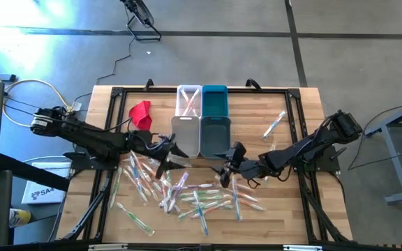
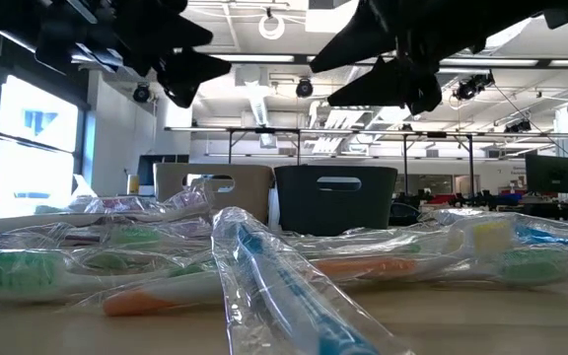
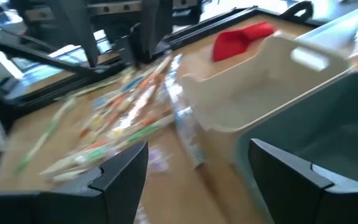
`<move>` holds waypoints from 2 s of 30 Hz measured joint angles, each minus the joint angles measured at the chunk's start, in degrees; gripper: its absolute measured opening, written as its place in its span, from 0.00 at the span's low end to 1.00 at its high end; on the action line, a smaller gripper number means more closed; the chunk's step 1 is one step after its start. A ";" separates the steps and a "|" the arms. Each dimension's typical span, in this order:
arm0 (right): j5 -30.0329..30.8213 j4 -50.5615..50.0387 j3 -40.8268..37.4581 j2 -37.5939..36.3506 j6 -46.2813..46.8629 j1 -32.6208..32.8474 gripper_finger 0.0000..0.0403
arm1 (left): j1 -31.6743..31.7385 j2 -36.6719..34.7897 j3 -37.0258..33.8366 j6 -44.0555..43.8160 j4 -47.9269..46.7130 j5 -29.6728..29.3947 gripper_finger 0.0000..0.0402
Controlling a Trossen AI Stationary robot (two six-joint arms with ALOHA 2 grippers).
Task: Pick & Place Toothbrushes
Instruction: Put the blue toothbrush into the gray bin
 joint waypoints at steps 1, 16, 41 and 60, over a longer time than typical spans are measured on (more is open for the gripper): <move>-0.98 -0.02 0.00 0.00 0.58 0.32 0.67 | -0.78 0.00 0.00 0.02 0.00 -0.32 0.52; -19.80 -13.36 0.00 -0.01 10.57 0.96 0.67 | -9.99 0.02 0.00 0.04 -4.65 -14.75 0.52; -22.93 -13.58 0.00 -0.02 -8.86 -9.42 0.67 | -11.59 -11.43 0.00 12.03 -4.54 -25.12 0.52; -22.97 -8.87 0.00 -0.02 -20.11 -16.29 0.67 | -11.57 -22.86 0.00 15.47 -8.09 -29.14 0.52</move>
